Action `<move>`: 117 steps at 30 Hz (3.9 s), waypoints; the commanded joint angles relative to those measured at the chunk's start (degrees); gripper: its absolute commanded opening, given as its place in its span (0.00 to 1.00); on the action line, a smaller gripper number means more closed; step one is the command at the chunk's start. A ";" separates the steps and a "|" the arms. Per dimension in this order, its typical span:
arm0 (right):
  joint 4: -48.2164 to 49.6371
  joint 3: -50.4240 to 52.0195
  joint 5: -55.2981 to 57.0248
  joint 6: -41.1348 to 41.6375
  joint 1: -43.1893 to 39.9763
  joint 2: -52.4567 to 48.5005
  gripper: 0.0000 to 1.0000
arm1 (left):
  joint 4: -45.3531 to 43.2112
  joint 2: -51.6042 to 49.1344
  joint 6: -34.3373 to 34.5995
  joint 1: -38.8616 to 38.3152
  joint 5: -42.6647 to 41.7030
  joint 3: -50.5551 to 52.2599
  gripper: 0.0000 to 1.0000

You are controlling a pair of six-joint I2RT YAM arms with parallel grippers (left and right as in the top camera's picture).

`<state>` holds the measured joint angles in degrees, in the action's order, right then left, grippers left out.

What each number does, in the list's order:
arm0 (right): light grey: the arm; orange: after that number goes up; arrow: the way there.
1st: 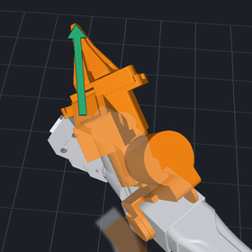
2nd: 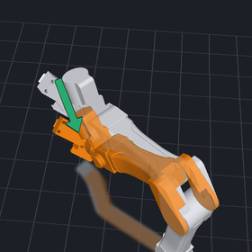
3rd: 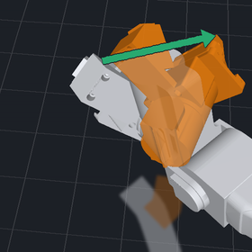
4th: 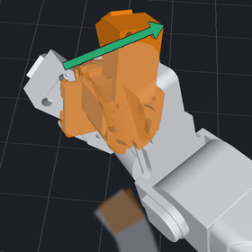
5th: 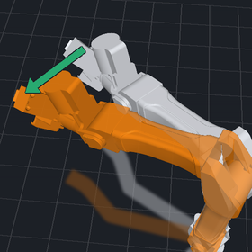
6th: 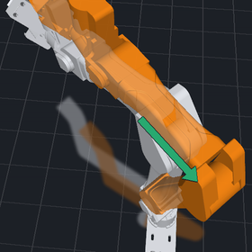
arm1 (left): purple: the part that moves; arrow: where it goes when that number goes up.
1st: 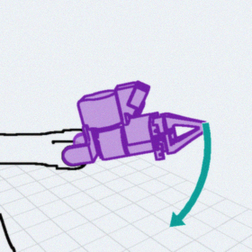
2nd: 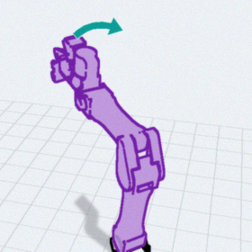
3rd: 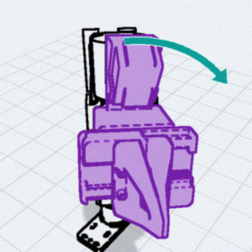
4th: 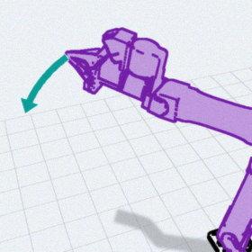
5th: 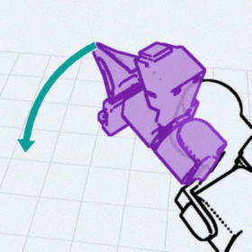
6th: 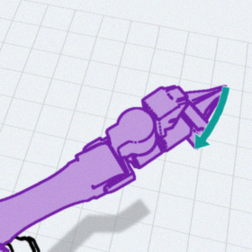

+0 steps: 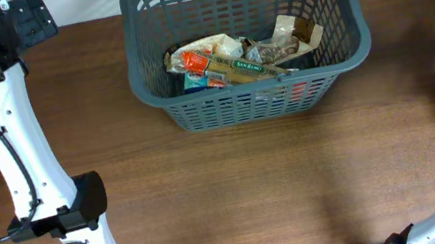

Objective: Pack container

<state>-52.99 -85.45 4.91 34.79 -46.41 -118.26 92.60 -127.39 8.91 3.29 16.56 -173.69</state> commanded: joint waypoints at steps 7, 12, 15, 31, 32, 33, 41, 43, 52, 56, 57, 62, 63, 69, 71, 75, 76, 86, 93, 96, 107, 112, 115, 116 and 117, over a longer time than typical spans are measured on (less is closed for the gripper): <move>-9.09 -18.08 -0.94 -7.41 6.43 2.95 0.04 | 0.07 -0.42 0.68 -0.13 0.63 0.11 0.99; -15.21 -30.84 -2.99 -11.10 11.80 3.58 0.04 | 0.07 -0.42 0.68 -0.13 0.63 0.11 0.99; -18.25 -41.07 -6.27 -14.99 16.11 3.58 0.04 | 0.07 -0.42 0.70 -0.13 0.63 0.11 0.99; -27.47 -77.53 -13.00 -22.82 46.90 3.58 0.04 | 0.07 -0.42 0.70 -0.13 0.63 0.11 0.99; -27.87 -77.46 -12.55 -22.82 48.78 3.56 0.04 | 0.07 -0.42 0.70 -0.13 0.63 0.11 0.99; -28.13 -77.13 -11.56 -22.84 50.38 3.48 0.04 | 0.07 -0.42 0.70 -0.13 0.63 0.11 0.99; -30.40 -70.95 -1.29 -25.59 60.26 3.41 0.04 | 0.07 -0.42 0.70 -0.13 0.63 0.11 0.99; -30.36 -68.41 -0.09 -25.59 60.85 3.37 0.04 | 0.07 -0.42 0.70 -0.13 0.63 0.11 0.99; -26.23 -50.23 -0.11 -26.67 60.98 3.34 0.04 | 0.09 -0.42 0.70 -0.13 0.63 0.11 0.99; -23.02 -42.01 -0.15 -26.69 60.98 3.34 0.04 | 0.07 -0.42 0.70 -0.17 0.63 0.11 0.99; -22.47 -40.44 -0.15 -26.69 61.02 3.34 0.04 | 0.07 -0.42 0.70 -0.17 0.63 0.11 0.99; -20.15 -34.36 -0.33 -27.08 61.02 3.34 0.04 | 0.07 -0.42 0.70 -0.15 0.63 0.11 0.99; -20.09 -34.10 -0.33 -27.08 61.02 3.34 0.04 | 0.07 -0.42 0.70 -0.15 0.63 0.11 0.99; -20.09 -34.03 -0.33 -27.08 61.02 3.37 0.99 | 0.09 -0.42 0.68 -0.13 0.63 0.11 0.99; -20.13 -34.03 -0.33 -27.08 61.02 3.37 0.99 | 0.07 -0.42 0.70 -0.13 0.63 0.11 0.99; -20.15 -34.27 -0.31 -27.08 61.02 3.41 0.99 | 0.07 -0.42 0.70 -0.13 0.63 0.11 0.99; -20.41 -34.71 -0.31 -27.08 61.02 3.48 0.99 | 0.07 -0.42 0.68 -0.13 0.63 0.11 0.99; -31.80 -61.29 1.68 -29.86 60.96 5.60 0.99 | 0.07 -0.42 0.68 -0.13 0.63 0.11 0.99; -40.06 -72.39 11.74 -30.05 56.68 12.04 0.99 | 0.07 -0.42 0.70 -0.13 0.63 0.11 0.99; -42.84 -72.39 13.97 -30.03 53.40 15.26 0.99 | 0.07 -0.42 0.70 -0.17 0.63 0.11 0.99; -44.30 -72.26 13.79 -29.90 50.47 17.16 0.99 | 0.09 -0.42 0.70 0.15 0.63 0.11 0.99; -44.30 -72.28 13.79 -29.90 50.47 17.16 0.99 | 0.07 -0.42 0.68 0.09 0.63 0.11 0.99; -44.30 -72.28 13.79 -29.90 50.47 17.16 0.99 | 0.09 -0.42 0.70 0.22 0.63 0.11 0.99; -44.30 -72.28 13.79 -29.90 50.47 17.16 0.99 | 0.07 -0.42 0.70 0.22 0.63 0.11 0.99; -44.30 -72.28 13.79 -29.90 50.47 17.16 0.99 | 0.07 -0.42 0.70 0.20 0.63 0.11 0.99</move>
<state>-96.95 -157.40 17.58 5.32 4.21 -100.95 92.60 -127.39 8.88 3.31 16.56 -173.69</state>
